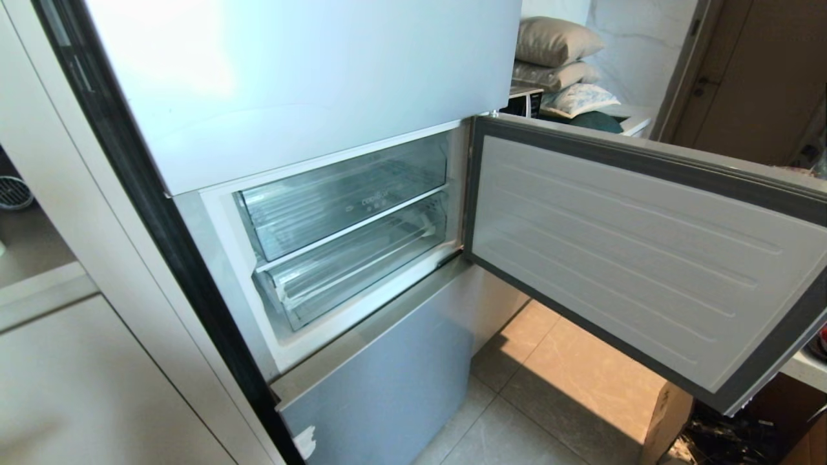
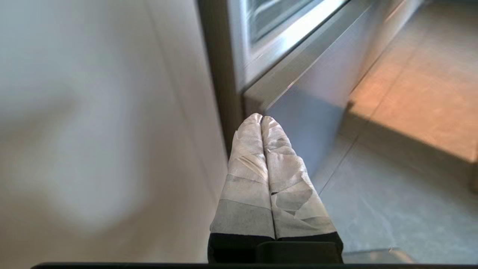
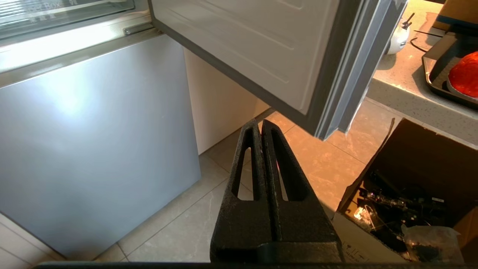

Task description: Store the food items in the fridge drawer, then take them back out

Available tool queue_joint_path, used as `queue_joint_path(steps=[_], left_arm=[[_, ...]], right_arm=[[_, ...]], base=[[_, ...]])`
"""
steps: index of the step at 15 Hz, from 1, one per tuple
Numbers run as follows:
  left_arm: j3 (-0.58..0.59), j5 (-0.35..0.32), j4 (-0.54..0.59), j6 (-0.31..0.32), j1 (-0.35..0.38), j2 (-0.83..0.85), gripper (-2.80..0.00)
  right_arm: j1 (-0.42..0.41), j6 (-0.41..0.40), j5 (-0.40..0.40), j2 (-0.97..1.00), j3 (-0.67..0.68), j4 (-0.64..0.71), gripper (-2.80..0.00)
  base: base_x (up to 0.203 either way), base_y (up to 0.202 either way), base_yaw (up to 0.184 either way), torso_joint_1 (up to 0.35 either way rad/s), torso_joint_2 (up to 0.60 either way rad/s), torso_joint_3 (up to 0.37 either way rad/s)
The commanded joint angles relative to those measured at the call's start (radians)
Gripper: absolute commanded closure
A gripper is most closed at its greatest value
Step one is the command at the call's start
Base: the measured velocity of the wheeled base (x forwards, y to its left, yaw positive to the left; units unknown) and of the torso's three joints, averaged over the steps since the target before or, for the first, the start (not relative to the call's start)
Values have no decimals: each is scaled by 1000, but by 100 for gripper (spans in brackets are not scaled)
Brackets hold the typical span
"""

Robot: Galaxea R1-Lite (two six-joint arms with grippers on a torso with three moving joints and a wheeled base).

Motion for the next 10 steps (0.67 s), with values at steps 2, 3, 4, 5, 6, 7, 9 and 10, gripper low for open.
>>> queue_joint_path(steps=[2,3,4,5,6,7,9,10], left_arm=[[8,20,-11,-75,-6,-61,0],[8,18,-11,-75,-6,-61,0],[8,18,-11,-75,-6,-61,0],[8,18,-11,-75,-6,-61,0],[8,18,-11,-75,-6,-61,0],[8,18,-11,-75,-6,-61,0],[8,18,-11,-75,-6,-61,0],[8,18,-11,-75,-6,-61,0]], right_arm=[[0,0,1,0,1,0,0],[1,1,1,0,1,0,0],[0,1,1,0,1,0,0],[1,1,1,0,1,0,0],[0,2,1,0,1,0,0],[0,2,1,0,1,0,0],[0,2,1,0,1,0,0],[0,2,1,0,1,0,0]], base=[[0,0,0,0,0,0],[0,0,0,0,0,0],[0,0,0,0,0,0],[0,0,0,0,0,0],[0,0,0,0,0,0],[0,0,0,0,0,0],[0,0,0,0,0,0],[0,0,0,0,0,0]])
